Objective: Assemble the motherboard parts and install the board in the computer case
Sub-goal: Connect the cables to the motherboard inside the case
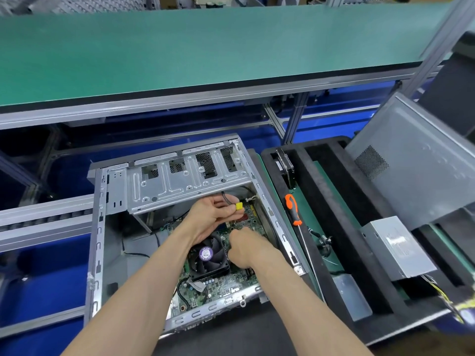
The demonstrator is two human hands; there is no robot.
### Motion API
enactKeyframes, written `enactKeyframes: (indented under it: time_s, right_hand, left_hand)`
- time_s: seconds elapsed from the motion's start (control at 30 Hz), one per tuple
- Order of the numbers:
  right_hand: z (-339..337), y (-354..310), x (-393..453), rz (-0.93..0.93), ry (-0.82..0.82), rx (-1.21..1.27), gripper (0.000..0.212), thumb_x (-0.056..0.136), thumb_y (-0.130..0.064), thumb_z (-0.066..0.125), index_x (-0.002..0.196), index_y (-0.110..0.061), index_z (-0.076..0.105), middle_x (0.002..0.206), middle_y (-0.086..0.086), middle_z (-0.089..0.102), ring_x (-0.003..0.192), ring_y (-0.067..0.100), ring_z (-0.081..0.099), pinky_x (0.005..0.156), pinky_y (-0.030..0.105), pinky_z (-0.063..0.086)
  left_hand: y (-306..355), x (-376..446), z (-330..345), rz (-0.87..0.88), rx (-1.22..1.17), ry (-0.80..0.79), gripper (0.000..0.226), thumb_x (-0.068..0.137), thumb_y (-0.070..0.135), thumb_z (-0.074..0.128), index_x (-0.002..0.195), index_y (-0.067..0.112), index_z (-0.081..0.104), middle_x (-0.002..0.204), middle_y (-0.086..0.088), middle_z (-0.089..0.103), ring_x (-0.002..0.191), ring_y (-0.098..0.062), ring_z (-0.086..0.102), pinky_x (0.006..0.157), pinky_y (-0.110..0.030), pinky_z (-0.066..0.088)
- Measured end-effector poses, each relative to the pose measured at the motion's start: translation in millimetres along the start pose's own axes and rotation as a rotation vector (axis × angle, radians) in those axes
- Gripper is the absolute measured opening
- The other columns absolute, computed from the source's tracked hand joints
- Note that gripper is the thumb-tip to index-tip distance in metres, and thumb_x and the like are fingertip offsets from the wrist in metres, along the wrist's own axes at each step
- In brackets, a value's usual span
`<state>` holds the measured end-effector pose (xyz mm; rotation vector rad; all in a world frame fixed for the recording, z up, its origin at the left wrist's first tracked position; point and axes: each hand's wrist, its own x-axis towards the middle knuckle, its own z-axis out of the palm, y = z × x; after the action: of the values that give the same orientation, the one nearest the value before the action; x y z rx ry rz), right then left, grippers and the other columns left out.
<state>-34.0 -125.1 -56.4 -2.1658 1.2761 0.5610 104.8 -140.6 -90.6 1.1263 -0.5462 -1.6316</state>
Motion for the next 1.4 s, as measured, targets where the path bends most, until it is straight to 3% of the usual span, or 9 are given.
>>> enactKeyframes:
  time_s: [0.27, 0.37, 0.43, 0.63, 0.87, 0.97, 1.13, 1.3, 1.4]
  right_hand:
    - [2.4, 0.2, 3.3, 0.004, -0.009, -0.025, 0.030, 0.098, -0.016, 0.044, 0.126, -0.005, 0.048, 0.133, 0.017, 0.047, 0.117, 0.039, 0.050, 0.086, 0.043, 0.045]
    - [2.8, 0.7, 5.3, 0.007, -0.011, -0.029, 0.034, 0.098, -0.017, 0.044, 0.130, -0.005, 0.047, 0.135, 0.018, 0.046, 0.121, 0.040, 0.049, 0.088, 0.043, 0.044]
    - [3.4, 0.9, 6.0, 0.006, -0.010, -0.027, 0.035, 0.098, -0.017, 0.043, 0.130, -0.005, 0.047, 0.135, 0.018, 0.046, 0.120, 0.040, 0.050, 0.086, 0.043, 0.044]
    - [3.9, 2.4, 6.3, 0.013, -0.010, -0.023, 0.036, 0.098, -0.016, 0.043, 0.131, -0.004, 0.046, 0.135, 0.019, 0.047, 0.120, 0.041, 0.050, 0.084, 0.042, 0.043]
    - [3.1, 1.8, 5.9, 0.017, -0.018, -0.021, 0.035, 0.098, -0.016, 0.042, 0.131, -0.004, 0.047, 0.134, 0.019, 0.047, 0.120, 0.041, 0.050, 0.087, 0.044, 0.045]
    - [2.8, 2.1, 5.7, 0.015, -0.018, -0.025, 0.033, 0.099, -0.017, 0.042, 0.129, -0.004, 0.047, 0.133, 0.019, 0.048, 0.119, 0.040, 0.050, 0.088, 0.045, 0.046]
    - [3.5, 1.7, 5.6, 0.012, -0.009, -0.027, 0.032, 0.098, -0.016, 0.043, 0.127, -0.004, 0.048, 0.132, 0.019, 0.050, 0.118, 0.040, 0.051, 0.082, 0.043, 0.044]
    - [3.5, 1.9, 5.4, 0.010, -0.009, -0.014, 0.031, 0.098, -0.015, 0.043, 0.126, -0.005, 0.049, 0.132, 0.018, 0.049, 0.117, 0.040, 0.051, 0.079, 0.042, 0.042]
    - [3.7, 2.3, 4.7, 0.006, -0.010, -0.003, 0.031, 0.098, -0.016, 0.044, 0.127, -0.005, 0.049, 0.132, 0.018, 0.048, 0.118, 0.040, 0.050, 0.082, 0.043, 0.042]
  left_hand:
    - [0.8, 18.9, -1.1, 0.042, 0.548, 0.075, 0.014, 0.082, -0.002, 0.075, 0.092, 0.007, 0.073, 0.089, -0.006, 0.076, 0.084, -0.023, 0.075, 0.085, -0.031, 0.058]
    - [-2.3, 30.2, 4.0, 0.011, 0.668, 0.053, 0.019, 0.082, -0.001, 0.076, 0.099, -0.003, 0.069, 0.088, -0.001, 0.073, 0.077, -0.014, 0.071, 0.078, -0.024, 0.057]
    - [-4.0, 36.3, 7.5, -0.007, 0.749, 0.052, 0.026, 0.081, 0.005, 0.078, 0.102, -0.005, 0.067, 0.085, 0.005, 0.074, 0.079, -0.010, 0.070, 0.082, -0.024, 0.057]
    - [0.3, 45.8, 15.2, 0.014, 1.031, 0.006, 0.015, 0.074, 0.021, 0.082, 0.078, 0.026, 0.069, 0.081, 0.012, 0.073, 0.086, -0.012, 0.069, 0.089, -0.031, 0.052]
    - [-2.5, 47.5, 17.0, -0.008, 1.147, -0.032, 0.013, 0.082, 0.026, 0.074, 0.084, 0.026, 0.061, 0.090, 0.009, 0.072, 0.090, -0.016, 0.067, 0.090, -0.039, 0.052]
    - [-4.6, 46.4, 19.1, -0.002, 1.200, -0.060, 0.014, 0.084, 0.023, 0.071, 0.085, 0.025, 0.058, 0.104, 0.004, 0.074, 0.098, -0.020, 0.068, 0.090, -0.039, 0.053]
    - [-4.6, 47.2, 18.5, -0.004, 1.213, -0.054, 0.015, 0.085, 0.024, 0.072, 0.083, 0.029, 0.058, 0.087, 0.013, 0.069, 0.081, -0.011, 0.062, 0.072, -0.027, 0.051]
    - [-6.8, 48.9, 16.2, -0.073, 1.061, -0.057, 0.017, 0.081, 0.017, 0.075, 0.092, 0.020, 0.062, 0.090, 0.012, 0.074, 0.094, -0.017, 0.069, 0.095, -0.048, 0.054]
    - [-7.9, 50.9, 14.2, -0.086, 1.028, -0.067, 0.020, 0.080, 0.017, 0.076, 0.093, 0.017, 0.061, 0.096, 0.010, 0.076, 0.104, -0.016, 0.069, 0.099, -0.052, 0.051]
